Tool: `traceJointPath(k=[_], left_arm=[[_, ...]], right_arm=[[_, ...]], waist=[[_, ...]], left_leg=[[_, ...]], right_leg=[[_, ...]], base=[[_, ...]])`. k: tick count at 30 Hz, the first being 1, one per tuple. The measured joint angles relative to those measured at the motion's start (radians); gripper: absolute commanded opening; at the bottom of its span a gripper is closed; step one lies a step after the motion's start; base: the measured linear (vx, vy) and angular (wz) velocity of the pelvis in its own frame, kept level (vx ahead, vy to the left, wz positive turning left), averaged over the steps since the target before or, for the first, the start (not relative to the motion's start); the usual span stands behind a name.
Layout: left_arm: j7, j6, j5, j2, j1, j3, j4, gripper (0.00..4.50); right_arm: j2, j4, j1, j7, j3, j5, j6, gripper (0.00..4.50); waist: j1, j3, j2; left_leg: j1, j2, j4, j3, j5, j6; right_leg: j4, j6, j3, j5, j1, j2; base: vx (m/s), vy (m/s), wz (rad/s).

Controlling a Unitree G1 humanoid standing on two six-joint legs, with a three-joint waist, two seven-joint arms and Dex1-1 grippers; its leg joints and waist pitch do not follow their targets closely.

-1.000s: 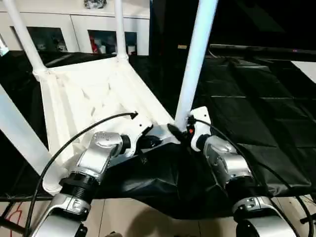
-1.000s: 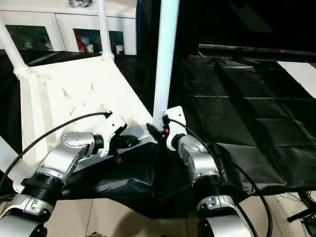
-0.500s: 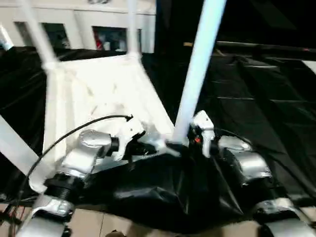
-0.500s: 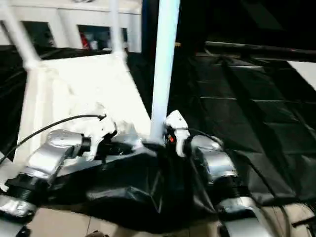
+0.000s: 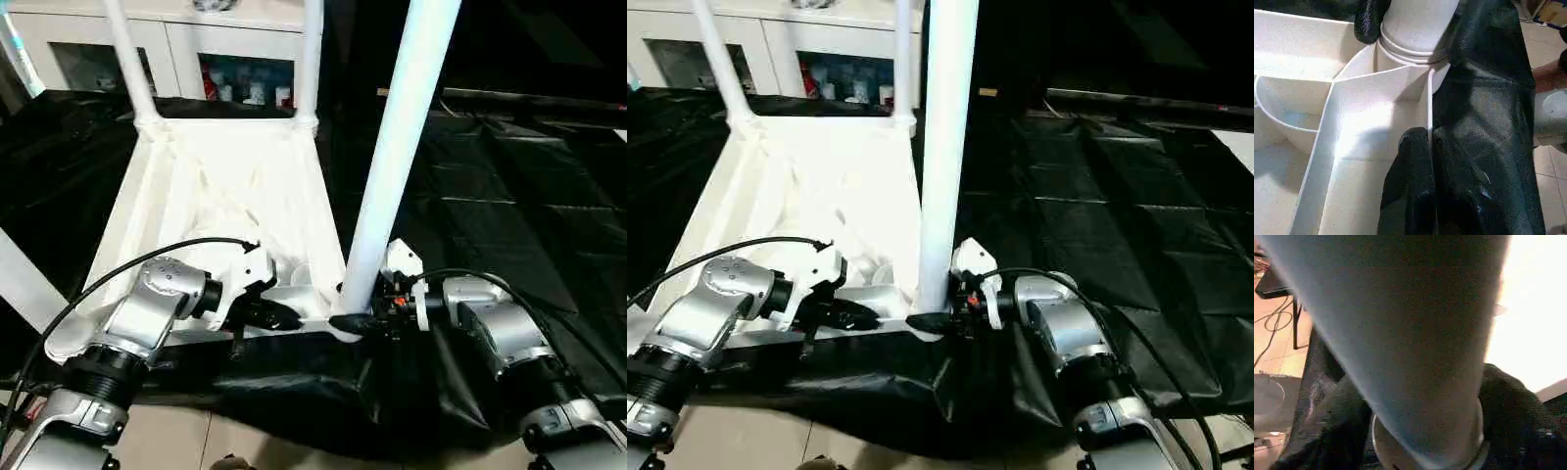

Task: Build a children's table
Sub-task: Rotate leg to tighten

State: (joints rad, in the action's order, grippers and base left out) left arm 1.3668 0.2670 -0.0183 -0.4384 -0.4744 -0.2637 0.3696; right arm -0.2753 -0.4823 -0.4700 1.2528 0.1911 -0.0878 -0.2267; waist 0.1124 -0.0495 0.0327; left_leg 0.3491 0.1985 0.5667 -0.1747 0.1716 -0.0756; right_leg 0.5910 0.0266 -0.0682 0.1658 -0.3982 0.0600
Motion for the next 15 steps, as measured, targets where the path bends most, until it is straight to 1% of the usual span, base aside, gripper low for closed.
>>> traceJointPath(k=[1, 4, 6, 9, 11, 15], left_arm=[[0.001, 0.000, 0.000, 0.000, 0.000, 0.000, 0.000, 0.00], [-0.010, -0.001, 0.000, 0.002, 0.001, 0.002, 0.002, 0.00], [-0.051, -0.001, 0.003, 0.020, 0.000, 0.015, 0.018, 0.00], [-0.149, -0.001, 0.016, 0.061, -0.007, 0.042, 0.050, 0.00], [-0.198, 0.002, 0.024, 0.081, -0.010, 0.051, 0.061, 0.00], [-0.338, 0.050, 0.051, 0.149, -0.038, 0.073, 0.088, 0.00]], right_arm=[[0.000, 0.001, 0.001, 0.000, 0.000, 0.000, -0.001, 2.74], [0.002, 0.002, 0.004, -0.013, -0.001, 0.002, -0.002, 2.64], [0.019, -0.005, 0.005, -0.065, -0.020, 0.008, -0.007, 2.58], [0.070, -0.039, -0.004, -0.214, -0.067, 0.016, -0.020, 2.55], [0.101, -0.058, -0.012, -0.306, -0.086, 0.021, -0.025, 2.54], [0.191, -0.124, -0.046, -0.540, -0.163, 0.022, -0.034, 2.52]], waist=[[0.000, 0.000, 0.000], [0.000, 0.001, 0.000], [-0.001, 0.002, -0.001], [-0.012, 0.003, 0.000], [-0.023, 0.002, -0.001], [-0.039, 0.001, -0.002]], left_leg=[[0.000, 0.000, 0.000, 0.000, 0.000, 0.000], [0.000, 0.000, 0.000, 0.000, 0.000, 0.000], [-0.001, 0.000, 0.001, 0.000, 0.000, 0.000], [-0.003, 0.000, 0.001, 0.000, 0.000, 0.000], [-0.003, -0.001, 0.001, 0.001, 0.000, 0.000], [-0.002, -0.001, 0.002, 0.004, 0.000, 0.000]], right_leg=[[0.001, 0.000, 0.000, 0.001, 0.000, 0.000], [0.001, 0.000, 0.000, 0.001, 0.000, 0.000], [0.002, 0.000, 0.000, 0.001, 0.001, 0.000], [0.003, -0.005, 0.000, 0.004, 0.001, 0.000], [0.003, -0.006, 0.000, 0.004, 0.000, 0.001], [-0.005, -0.006, -0.004, 0.005, 0.000, 0.001]], base=[[0.000, 0.000, 0.00], [0.000, 0.000, 0.00], [0.000, 0.000, 0.00], [0.000, 0.000, 0.00], [-0.057, -0.002, -0.02], [-0.062, 0.011, -0.07]])
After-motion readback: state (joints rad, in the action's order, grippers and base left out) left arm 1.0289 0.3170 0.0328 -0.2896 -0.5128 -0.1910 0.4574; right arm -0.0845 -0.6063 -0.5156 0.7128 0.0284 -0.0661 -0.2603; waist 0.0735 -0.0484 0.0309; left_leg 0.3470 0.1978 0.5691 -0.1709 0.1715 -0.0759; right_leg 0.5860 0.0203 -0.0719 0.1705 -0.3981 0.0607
